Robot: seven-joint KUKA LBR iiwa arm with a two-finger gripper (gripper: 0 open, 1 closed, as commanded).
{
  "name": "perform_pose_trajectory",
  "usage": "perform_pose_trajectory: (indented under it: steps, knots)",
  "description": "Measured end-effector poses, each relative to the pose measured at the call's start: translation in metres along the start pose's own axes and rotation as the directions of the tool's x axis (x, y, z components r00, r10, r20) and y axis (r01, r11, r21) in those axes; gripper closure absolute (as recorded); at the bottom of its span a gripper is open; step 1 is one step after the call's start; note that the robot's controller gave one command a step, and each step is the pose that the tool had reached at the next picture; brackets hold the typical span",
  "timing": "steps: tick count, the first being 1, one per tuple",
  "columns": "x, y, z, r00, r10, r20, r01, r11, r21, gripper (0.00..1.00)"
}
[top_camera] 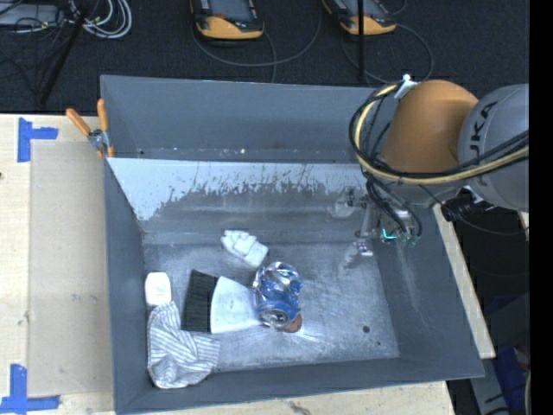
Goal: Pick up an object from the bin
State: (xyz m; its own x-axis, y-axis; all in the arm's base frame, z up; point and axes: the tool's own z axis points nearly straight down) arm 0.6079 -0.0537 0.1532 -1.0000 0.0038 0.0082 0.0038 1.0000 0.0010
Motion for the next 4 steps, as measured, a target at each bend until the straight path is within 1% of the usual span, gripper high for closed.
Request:
perform_pose_trajectory:
  steps: [1, 2, 3, 4]
  knots:
    - [-0.002, 0.000, -0.005, 1.000, -0.001, 0.008, 0.001, 1.000, 0.001, 0.00]
    - [0.023, 0.063, 0.076, 0.986, -0.169, 0.001, 0.169, 0.986, 0.006, 1.00]
    - [0.023, 0.063, 0.076, 0.986, -0.169, 0.002, 0.169, 0.986, 0.006, 1.00]
    - [0.030, 0.065, 0.074, 0.955, -0.297, 0.019, 0.297, 0.955, 0.013, 1.00]
